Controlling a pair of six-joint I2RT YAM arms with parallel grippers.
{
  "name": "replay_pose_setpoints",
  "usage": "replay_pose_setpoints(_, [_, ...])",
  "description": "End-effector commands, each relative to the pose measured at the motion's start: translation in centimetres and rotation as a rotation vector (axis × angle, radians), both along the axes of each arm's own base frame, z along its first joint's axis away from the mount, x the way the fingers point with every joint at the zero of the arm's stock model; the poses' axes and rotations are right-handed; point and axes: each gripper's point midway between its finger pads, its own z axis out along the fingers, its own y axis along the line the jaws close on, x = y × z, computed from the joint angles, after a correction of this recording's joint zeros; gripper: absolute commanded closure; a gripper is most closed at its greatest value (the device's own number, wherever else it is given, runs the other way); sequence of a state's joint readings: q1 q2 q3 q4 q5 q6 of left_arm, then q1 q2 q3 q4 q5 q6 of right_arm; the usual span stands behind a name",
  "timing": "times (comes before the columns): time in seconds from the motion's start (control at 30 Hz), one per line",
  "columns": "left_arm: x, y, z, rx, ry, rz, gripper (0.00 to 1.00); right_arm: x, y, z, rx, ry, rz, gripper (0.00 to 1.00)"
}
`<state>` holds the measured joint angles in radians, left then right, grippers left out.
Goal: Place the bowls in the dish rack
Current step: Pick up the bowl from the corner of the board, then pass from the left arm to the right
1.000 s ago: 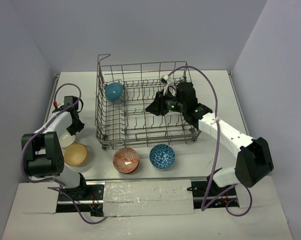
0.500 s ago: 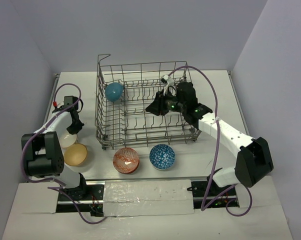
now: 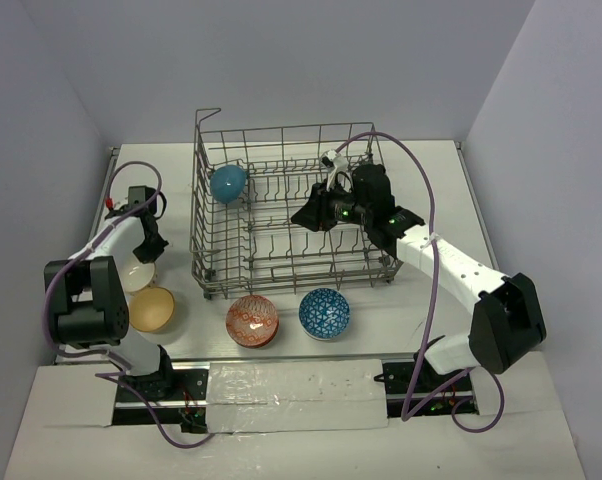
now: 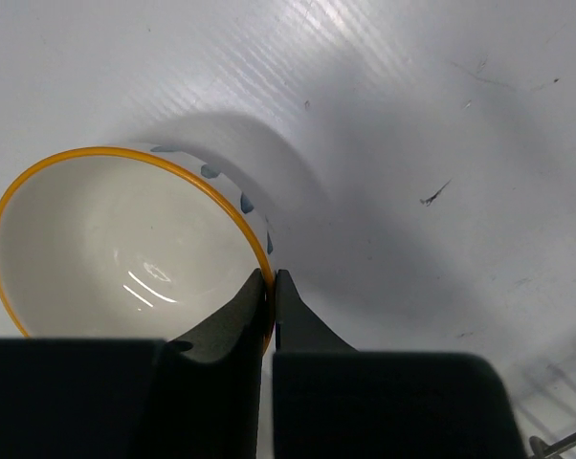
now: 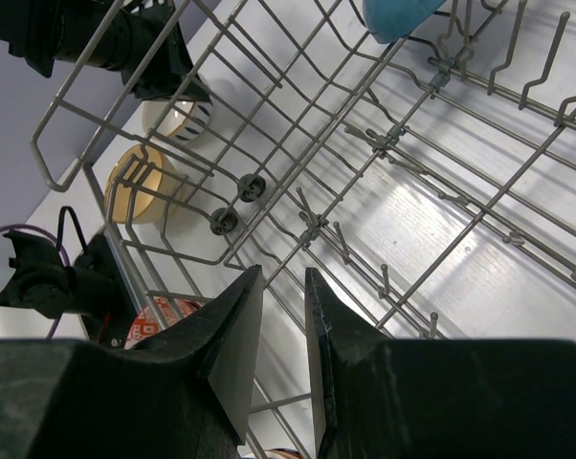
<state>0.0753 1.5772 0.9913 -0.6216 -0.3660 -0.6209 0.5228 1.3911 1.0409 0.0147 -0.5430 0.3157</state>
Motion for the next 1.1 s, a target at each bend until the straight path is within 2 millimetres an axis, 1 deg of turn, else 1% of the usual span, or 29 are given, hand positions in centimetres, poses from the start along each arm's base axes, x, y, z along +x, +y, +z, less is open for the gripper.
replay_pose_setpoints(0.0, [1.9, 1.3, 2.3, 0.063, -0.066, 0.04, 1.0, 0.6, 0.1, 1.2, 0.015, -0.05, 0.01, 0.68])
replay_pose_setpoints(0.23, [3.5, 2.2, 4.5, 0.107, -0.122, 0.073, 1.0, 0.5, 0.3, 0.9, 0.013, -0.046, 0.026, 0.68])
replay_pose_setpoints(0.27, [4.1, 2.2, 5.2, 0.105, -0.145, 0.079, 1.0, 0.6, 0.2, 0.9, 0.012, -0.044, 0.026, 0.68])
replay_pose_setpoints(0.37, [5.1, 1.9, 6.4, 0.079, -0.19, 0.075, 1.0, 0.7, 0.2, 0.7, 0.007, -0.044, 0.026, 0.69])
replay_pose_setpoints(0.43, [5.6, 1.6, 7.2, 0.067, -0.215, 0.071, 1.0, 0.7, 0.3, 0.6, 0.003, -0.041, 0.032, 0.69])
replay_pose_setpoints(0.5, [6.2, 1.7, 8.4, 0.066, -0.239, 0.074, 1.0, 0.7, 0.4, 0.4, -0.001, -0.037, 0.034, 0.69])
replay_pose_setpoints(0.53, [6.8, 1.7, 9.4, 0.066, -0.264, 0.074, 1.0, 0.7, 0.4, 0.4, -0.002, -0.036, 0.036, 0.69])
replay_pose_setpoints(0.57, [7.0, 1.7, 10.0, 0.068, -0.275, 0.075, 1.0, 0.8, 0.4, 0.3, -0.004, -0.035, 0.036, 0.7])
replay_pose_setpoints(0.6, [7.4, 1.8, 11.1, 0.069, -0.296, 0.076, 1.0, 0.8, 0.4, 0.3, -0.007, -0.032, 0.038, 0.7])
replay_pose_setpoints(0.7, [7.7, 1.7, 12.8, 0.062, -0.322, 0.081, 1.0, 0.7, 0.4, 0.5, -0.009, -0.039, 0.041, 0.7])
replay_pose_setpoints(0.73, [8.1, 1.7, 14.2, 0.056, -0.357, 0.091, 1.0, 0.7, 0.3, 0.7, -0.009, -0.045, 0.041, 0.7])
replay_pose_setpoints(0.77, [8.2, 1.6, 14.9, 0.049, -0.375, 0.095, 1.0, 0.6, 0.3, 0.8, -0.008, -0.049, 0.04, 0.7])
replay_pose_setpoints(0.8, [8.3, 1.3, 15.5, 0.035, -0.386, 0.092, 1.0, 0.5, 0.3, 1.0, -0.008, -0.058, 0.043, 0.7])
replay_pose_setpoints(0.83, [8.7, 1.2, 17.1, 0.023, -0.43, 0.099, 1.0, 0.5, 0.2, 1.2, -0.008, -0.063, 0.044, 0.7])
replay_pose_setpoints(0.9, [9.0, 0.8, 18.7, 0.001, -0.471, 0.101, 1.0, 0.2, 0.2, 1.9, 0.0, -0.085, 0.053, 0.7])
replay_pose_setpoints(0.93, [9.3, 0.3, 20.2, -0.027, -0.509, 0.098, 1.0, 0.1, 0.1, 2.1, 0.0, -0.092, 0.054, 0.7])
replay_pose_setpoints(1.0, [9.4, -0.3, 21.6, -0.056, -0.545, 0.087, 1.0, -0.3, 0.0, 2.5, -0.004, -0.095, 0.059, 0.7])
replay_pose_setpoints(1.03, [9.5, -0.8, 23.0, -0.079, -0.581, 0.081, 1.0, -0.3, -0.1, 2.6, -0.006, -0.099, 0.055, 0.7])
replay_pose_setpoints(1.07, [9.5, -1.3, 23.6, -0.089, -0.594, 0.076, 1.0, -0.5, -0.1, 2.8, -0.007, -0.099, 0.057, 0.7])
